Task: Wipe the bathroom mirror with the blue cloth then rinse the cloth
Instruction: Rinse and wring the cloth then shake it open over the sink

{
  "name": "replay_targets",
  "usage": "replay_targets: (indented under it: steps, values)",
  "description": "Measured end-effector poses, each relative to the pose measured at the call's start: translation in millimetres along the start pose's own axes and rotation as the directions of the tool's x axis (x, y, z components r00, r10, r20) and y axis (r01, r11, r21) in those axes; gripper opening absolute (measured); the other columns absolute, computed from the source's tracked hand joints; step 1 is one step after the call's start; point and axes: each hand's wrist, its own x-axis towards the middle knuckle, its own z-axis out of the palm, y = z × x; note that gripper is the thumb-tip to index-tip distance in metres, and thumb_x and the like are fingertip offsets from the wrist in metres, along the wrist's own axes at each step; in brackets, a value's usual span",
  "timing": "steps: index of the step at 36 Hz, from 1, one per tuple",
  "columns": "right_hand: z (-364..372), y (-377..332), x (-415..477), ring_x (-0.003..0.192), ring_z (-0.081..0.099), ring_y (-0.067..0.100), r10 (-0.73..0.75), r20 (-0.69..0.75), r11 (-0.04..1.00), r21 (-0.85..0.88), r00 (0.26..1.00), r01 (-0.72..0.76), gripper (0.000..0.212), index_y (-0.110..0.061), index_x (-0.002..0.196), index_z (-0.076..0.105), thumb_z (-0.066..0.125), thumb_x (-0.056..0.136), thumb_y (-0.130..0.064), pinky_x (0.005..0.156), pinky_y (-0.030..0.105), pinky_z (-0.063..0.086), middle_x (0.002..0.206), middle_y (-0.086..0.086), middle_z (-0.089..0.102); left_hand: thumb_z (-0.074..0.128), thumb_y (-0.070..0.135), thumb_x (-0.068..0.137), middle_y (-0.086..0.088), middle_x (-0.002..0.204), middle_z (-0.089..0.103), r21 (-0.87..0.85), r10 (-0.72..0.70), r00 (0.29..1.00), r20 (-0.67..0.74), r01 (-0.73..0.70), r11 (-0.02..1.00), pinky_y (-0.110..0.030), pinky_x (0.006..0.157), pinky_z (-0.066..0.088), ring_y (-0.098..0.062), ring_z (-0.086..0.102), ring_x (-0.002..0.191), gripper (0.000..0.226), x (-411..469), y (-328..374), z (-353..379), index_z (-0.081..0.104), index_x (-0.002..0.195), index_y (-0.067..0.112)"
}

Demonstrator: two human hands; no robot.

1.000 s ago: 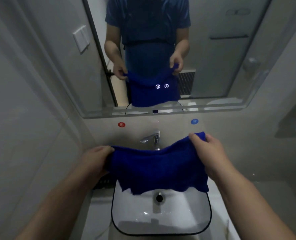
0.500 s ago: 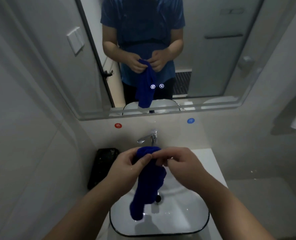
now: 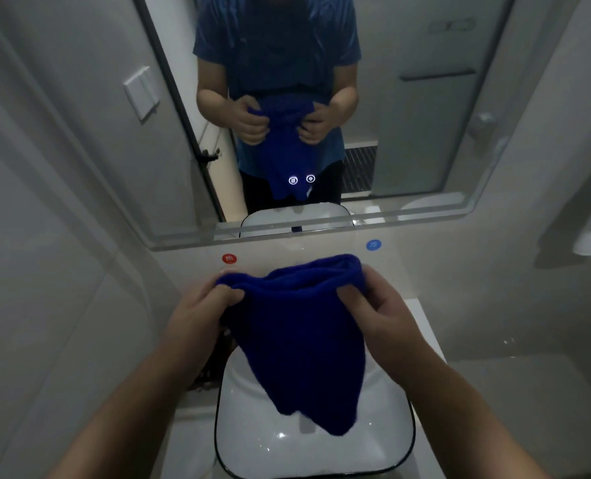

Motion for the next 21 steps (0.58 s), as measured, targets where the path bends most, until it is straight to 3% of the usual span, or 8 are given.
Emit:
replay_targets:
  steps: [2,4,6,9,11,14,17,21]
  values:
    - [0.4,-8.8,-0.5,0.09,0.07,0.03,-0.092,0.054,0.986,-0.132,0.994,0.099,0.014,-0.033,0.108,0.068,0.061,0.099,-0.041,0.087,0.05,0.061,0.099,0.003,0.074,0.069,0.029,0.095,0.01,0.109,0.078,0.1,0.091,0.983,0.157,-0.107,0.989,-0.03,0.079,0.064,-0.018,0.075,0.098,0.03,-4.2,-3.3,-3.1,0.07,0.125,0.032]
    - [1.6,-14.3,-2.6,0.078,0.067,0.019,-0.159,0.135,0.955,-0.23,0.978,0.187,0.007,-0.036,0.103,0.067,0.062,0.105,-0.032,0.072,0.034,0.057,0.091,-0.001,0.072,0.083,0.056,0.08,0.01,0.13,0.071,0.269,0.109,0.945,0.308,-0.197,0.943,-0.036,0.093,0.064,-0.019,0.073,0.117,0.069,-7.5,-7.9,-1.4,0.058,0.144,0.047]
    - [4.3,-20.8,-5.3,0.077,0.068,0.013,-0.182,0.22,0.907,-0.338,0.958,0.25,0.022,-0.041,0.103,0.066,0.064,0.106,-0.019,0.069,0.019,0.052,0.089,-0.009,0.072,0.095,0.05,0.073,0.004,0.14,0.066,0.392,0.125,0.891,0.436,-0.313,0.865,-0.043,0.104,0.059,-0.025,0.069,0.126,0.092,-10.4,-11.5,12.8,0.049,0.153,0.045]
    - [5.2,-30.2,-6.4,0.092,0.072,0.009,-0.155,0.308,0.851,-0.44,0.939,0.285,0.023,-0.038,0.116,0.069,0.066,0.105,-0.019,0.079,0.02,0.058,0.099,-0.014,0.075,0.093,0.034,0.084,0.011,0.125,0.073,0.398,0.263,0.849,0.458,-0.461,0.793,-0.038,0.098,0.06,-0.017,0.072,0.116,0.057,-14.4,-11.7,38.3,0.063,0.132,0.042]
    - [-0.7,-33.3,-5.2,0.089,0.071,0.01,-0.171,0.301,0.851,-0.435,0.938,0.295,0.02,-0.04,0.112,0.069,0.067,0.104,-0.022,0.077,0.02,0.055,0.096,-0.013,0.073,0.085,0.034,0.091,0.011,0.117,0.074,0.393,0.324,0.833,0.448,-0.509,0.766,-0.04,0.094,0.062,-0.016,0.073,0.111,0.036,-12.6,-8.0,46.1,0.068,0.122,0.039]
    - [-19.0,-33.3,-3.0,0.082,0.067,0.012,-0.199,0.262,0.885,-0.367,0.944,0.288,0.019,-0.039,0.101,0.064,0.067,0.102,-0.021,0.073,0.019,0.05,0.09,-0.011,0.07,0.079,0.04,0.096,0.005,0.113,0.077,0.343,0.309,0.835,0.454,-0.485,0.805,-0.047,0.093,0.063,-0.021,0.074,0.107,0.023,-8.6,-3.3,48.3,0.074,0.118,0.038]
    - [-33.2,-23.3,-2.4,0.086,0.068,0.02,-0.135,0.288,0.957,-0.212,0.948,0.2,0.019,-0.033,0.105,0.064,0.064,0.095,-0.017,0.075,0.029,0.053,0.097,-0.002,0.072,0.072,0.044,0.096,-0.001,0.104,0.077,0.287,0.383,0.825,0.415,-0.518,0.805,-0.05,0.085,0.063,-0.028,0.074,0.096,0.021,-11.2,-3.6,55.1,0.076,0.114,0.034]
    - [-33.4,13.5,-7.5,0.104,0.077,0.02,0.065,0.299,0.972,-0.234,0.952,0.007,0.029,-0.033,0.12,0.071,0.075,0.091,-0.033,0.091,0.044,0.064,0.113,0.0,0.079,0.065,0.048,0.094,0.003,0.086,0.074,0.27,0.513,0.797,0.319,-0.596,0.757,-0.023,0.069,0.056,-0.019,0.07,0.075,0.015,-19.3,6.7,69.8,0.071,0.098,0.036]
